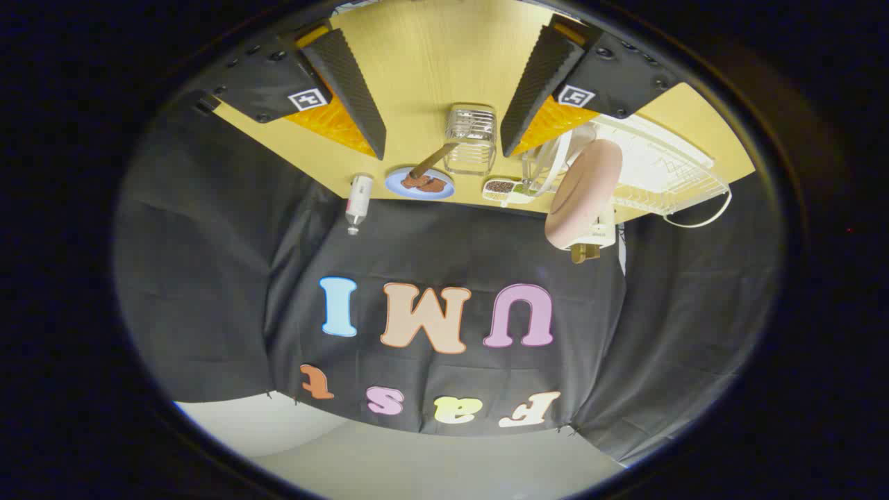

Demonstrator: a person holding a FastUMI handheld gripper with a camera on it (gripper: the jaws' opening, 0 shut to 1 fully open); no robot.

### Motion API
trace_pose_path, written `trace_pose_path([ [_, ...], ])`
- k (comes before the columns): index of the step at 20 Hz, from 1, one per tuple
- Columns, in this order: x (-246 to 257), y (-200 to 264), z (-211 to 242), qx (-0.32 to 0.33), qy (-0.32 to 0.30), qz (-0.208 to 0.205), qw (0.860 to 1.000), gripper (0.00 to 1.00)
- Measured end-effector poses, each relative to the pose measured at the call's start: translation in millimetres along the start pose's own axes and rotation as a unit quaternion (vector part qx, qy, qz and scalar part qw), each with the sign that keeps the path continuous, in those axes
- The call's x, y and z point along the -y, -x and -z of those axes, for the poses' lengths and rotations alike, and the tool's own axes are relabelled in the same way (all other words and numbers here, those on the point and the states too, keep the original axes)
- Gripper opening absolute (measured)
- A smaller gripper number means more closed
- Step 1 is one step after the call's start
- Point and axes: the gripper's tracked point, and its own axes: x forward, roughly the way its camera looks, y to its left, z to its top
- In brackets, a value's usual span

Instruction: Take the plate from the dish rack, then take the spoon from the basket and place it into the plate.

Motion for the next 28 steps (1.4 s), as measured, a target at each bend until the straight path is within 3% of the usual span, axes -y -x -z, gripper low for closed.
trace_pose_path([
  [15,-9,-11,0,-0.016,0.004,0.005,1.0,1.0],
  [24,-34,-30,-62,-0.047,-0.034,0.041,0.997,1.0],
  [28,-88,-54,-105,-0.072,-0.044,0.006,0.996,1.0],
])
